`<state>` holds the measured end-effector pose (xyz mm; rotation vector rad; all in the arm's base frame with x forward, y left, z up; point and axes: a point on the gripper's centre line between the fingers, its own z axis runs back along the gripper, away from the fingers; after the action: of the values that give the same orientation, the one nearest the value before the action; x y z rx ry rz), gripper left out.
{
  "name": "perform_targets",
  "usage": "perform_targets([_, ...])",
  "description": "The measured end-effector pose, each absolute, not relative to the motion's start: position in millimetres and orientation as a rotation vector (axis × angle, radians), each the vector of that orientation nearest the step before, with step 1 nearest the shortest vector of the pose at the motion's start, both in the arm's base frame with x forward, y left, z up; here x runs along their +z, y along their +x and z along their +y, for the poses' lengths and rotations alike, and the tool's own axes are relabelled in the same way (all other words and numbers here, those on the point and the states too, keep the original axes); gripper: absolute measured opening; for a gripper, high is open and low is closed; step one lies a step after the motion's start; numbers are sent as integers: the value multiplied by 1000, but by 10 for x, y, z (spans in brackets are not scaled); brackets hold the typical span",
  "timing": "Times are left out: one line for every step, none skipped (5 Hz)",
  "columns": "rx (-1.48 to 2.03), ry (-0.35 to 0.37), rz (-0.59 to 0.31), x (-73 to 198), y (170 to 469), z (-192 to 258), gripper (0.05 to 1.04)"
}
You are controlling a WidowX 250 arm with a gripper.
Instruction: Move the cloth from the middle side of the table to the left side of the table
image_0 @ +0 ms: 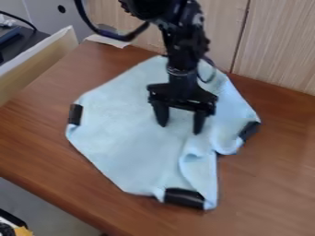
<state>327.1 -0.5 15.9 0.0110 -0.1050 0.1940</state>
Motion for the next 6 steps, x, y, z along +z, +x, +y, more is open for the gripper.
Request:
perform_targets([255, 35, -99, 165, 3340, 261, 999])
perform_targets([323, 52, -92, 169, 3389, 546, 999])
perform_targets([424, 65, -94, 178, 3405, 953, 999])
perform_targets([499, 78, -97, 192, 3350, 1234, 1000])
perform_targets([501, 79, -100, 208, 3353, 1271, 1000])
perform_targets([486, 74, -97, 211, 3362, 1238, 1000])
